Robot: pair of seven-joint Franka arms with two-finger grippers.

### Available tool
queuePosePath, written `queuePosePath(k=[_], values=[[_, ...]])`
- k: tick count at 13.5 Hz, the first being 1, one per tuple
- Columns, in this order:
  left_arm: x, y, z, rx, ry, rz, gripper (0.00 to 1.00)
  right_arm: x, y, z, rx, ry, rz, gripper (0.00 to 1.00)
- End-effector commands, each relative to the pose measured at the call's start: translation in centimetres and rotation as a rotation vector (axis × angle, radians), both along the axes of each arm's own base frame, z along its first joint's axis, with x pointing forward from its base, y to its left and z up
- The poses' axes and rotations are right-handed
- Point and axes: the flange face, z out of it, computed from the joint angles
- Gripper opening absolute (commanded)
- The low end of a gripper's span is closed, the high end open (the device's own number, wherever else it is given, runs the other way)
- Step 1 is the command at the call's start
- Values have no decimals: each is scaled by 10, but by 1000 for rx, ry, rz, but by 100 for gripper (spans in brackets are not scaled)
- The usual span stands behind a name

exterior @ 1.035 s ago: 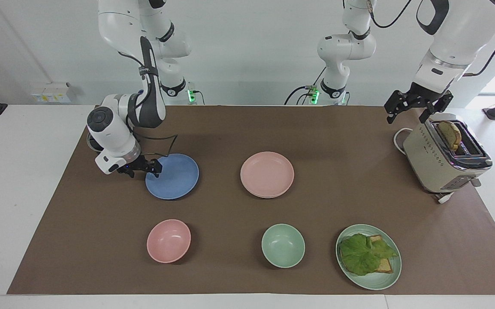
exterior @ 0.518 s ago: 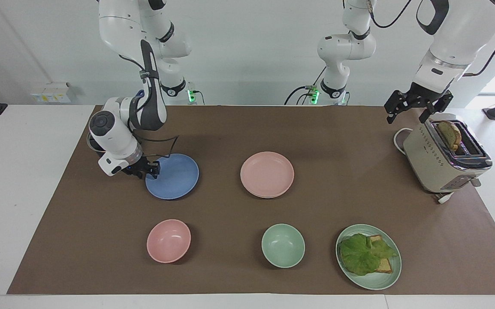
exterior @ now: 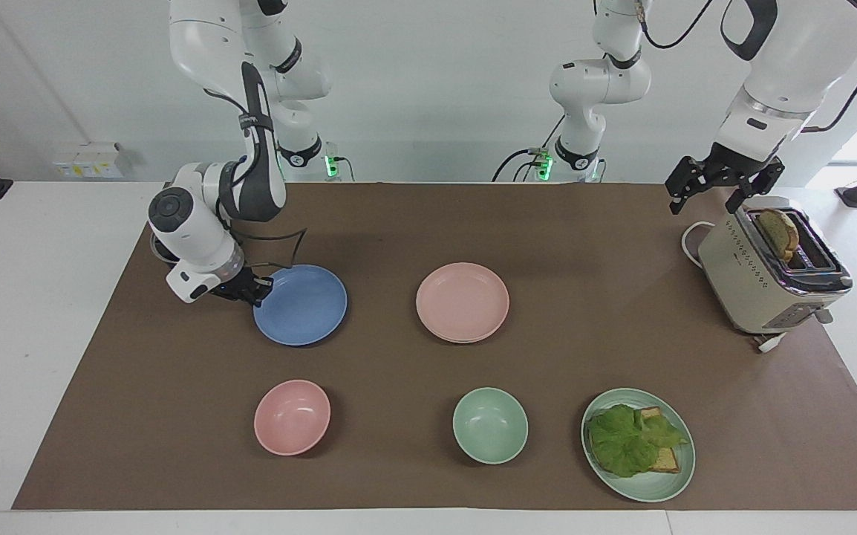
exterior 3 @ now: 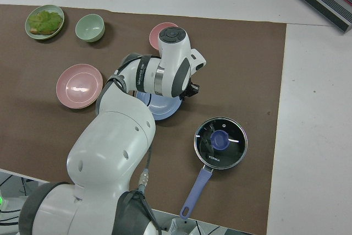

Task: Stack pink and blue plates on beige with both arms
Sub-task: 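Carry the blue plate with the right gripper onto the pink plate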

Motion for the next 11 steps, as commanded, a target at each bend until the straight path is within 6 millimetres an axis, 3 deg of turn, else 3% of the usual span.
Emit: queuePosePath(k=[1,4,7,11], values=[[-2,3,1,12,6,3,100,5,15,44,43,-10,24,0],[-2,2,1,12,6,2,100,5,39,81,50,-68,69,0],[-2,2,1,12,6,2,100,10,83,113,63,-79,111,0],[-2,2,2,12,5,2,100,6,149,123,68,-88,37,0]])
